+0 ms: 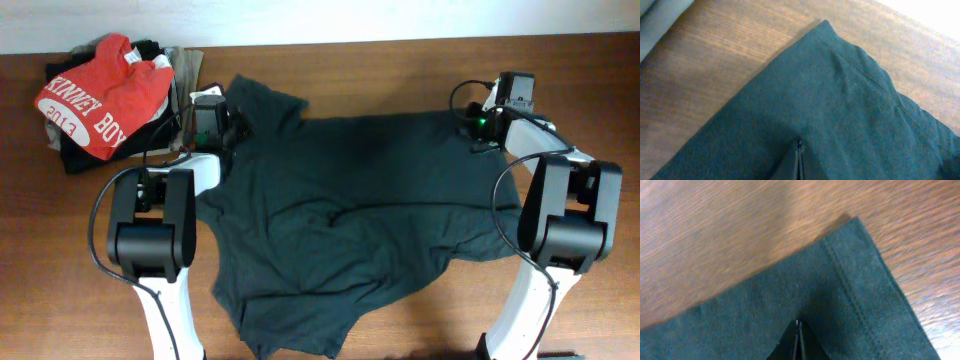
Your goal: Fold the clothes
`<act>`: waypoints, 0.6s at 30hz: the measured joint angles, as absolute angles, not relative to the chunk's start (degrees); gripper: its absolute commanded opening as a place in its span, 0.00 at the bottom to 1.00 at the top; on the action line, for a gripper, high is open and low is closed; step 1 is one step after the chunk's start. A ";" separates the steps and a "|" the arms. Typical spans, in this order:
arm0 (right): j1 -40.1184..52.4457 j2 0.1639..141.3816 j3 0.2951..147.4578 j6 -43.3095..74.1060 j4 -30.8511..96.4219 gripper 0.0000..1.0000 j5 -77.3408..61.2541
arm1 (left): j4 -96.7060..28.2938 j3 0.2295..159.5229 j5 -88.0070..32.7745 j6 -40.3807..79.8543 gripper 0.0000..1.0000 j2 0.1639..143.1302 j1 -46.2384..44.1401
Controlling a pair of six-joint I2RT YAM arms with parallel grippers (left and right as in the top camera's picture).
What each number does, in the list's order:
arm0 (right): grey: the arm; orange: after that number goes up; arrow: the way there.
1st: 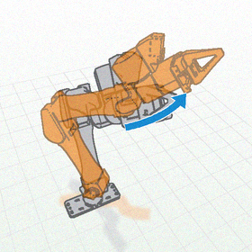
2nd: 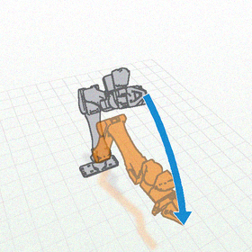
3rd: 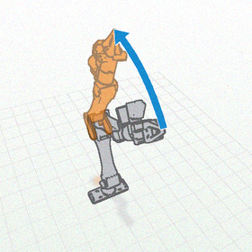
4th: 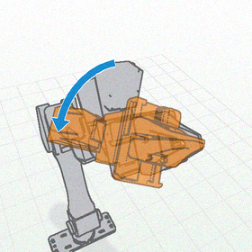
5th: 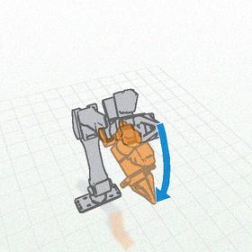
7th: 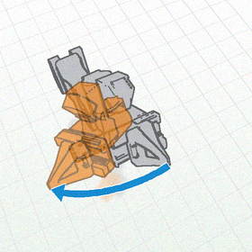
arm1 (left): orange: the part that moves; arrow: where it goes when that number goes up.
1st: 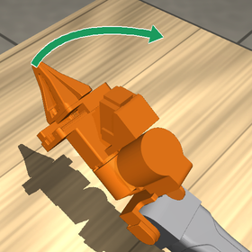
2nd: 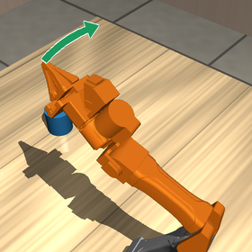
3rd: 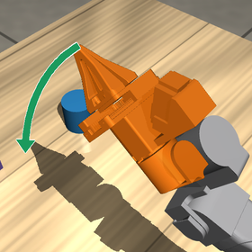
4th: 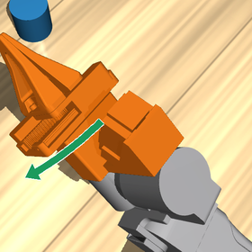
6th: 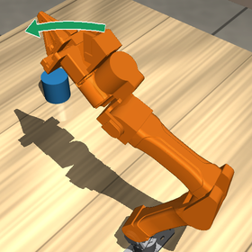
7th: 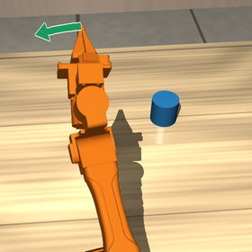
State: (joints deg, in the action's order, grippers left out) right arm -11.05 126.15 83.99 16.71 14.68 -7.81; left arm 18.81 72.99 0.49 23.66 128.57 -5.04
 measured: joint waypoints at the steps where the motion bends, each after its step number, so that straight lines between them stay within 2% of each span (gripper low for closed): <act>1: -11.16 126.45 84.20 16.71 13.96 0.04 -6.87 | 20.16 73.19 0.51 23.68 0.01 129.21 -5.04; 7: -15.62 128.57 86.21 16.56 10.87 0.07 -5.21 | 25.43 75.37 0.51 23.86 0.01 132.29 -5.08; 11: -20.10 129.93 92.53 16.03 21.15 0.12 -5.23 | 20.34 83.35 0.73 23.86 0.01 134.56 -5.15; 12: -20.95 130.52 95.88 15.46 26.74 0.15 -4.71 | 15.68 87.48 0.80 23.86 0.01 134.61 -5.15; 13: -21.56 131.28 99.26 15.03 31.55 0.35 -4.25 | 13.72 89.93 0.86 23.79 0.08 134.61 -5.15; 14: -22.04 132.09 103.53 14.83 36.88 0.71 -3.95 | 11.11 93.45 0.95 23.42 0.18 134.61 -5.15; 15: -22.37 132.53 107.24 14.59 40.42 0.96 -3.77 | 6.61 97.71 0.91 23.18 0.40 134.61 -5.15; 16: -22.59 132.97 111.63 14.61 45.04 0.99 -3.73 | 3.66 100.95 0.97 22.44 0.59 134.61 -5.15; 17: -22.72 133.14 116.14 14.55 48.95 0.99 -3.64 | 0.95 104.05 0.78 22.22 0.62 134.61 -5.15; 18: -22.83 133.23 122.30 14.52 53.54 0.99 -3.62 | -5.04 109.14 0.19 22.06 0.70 134.61 -5.15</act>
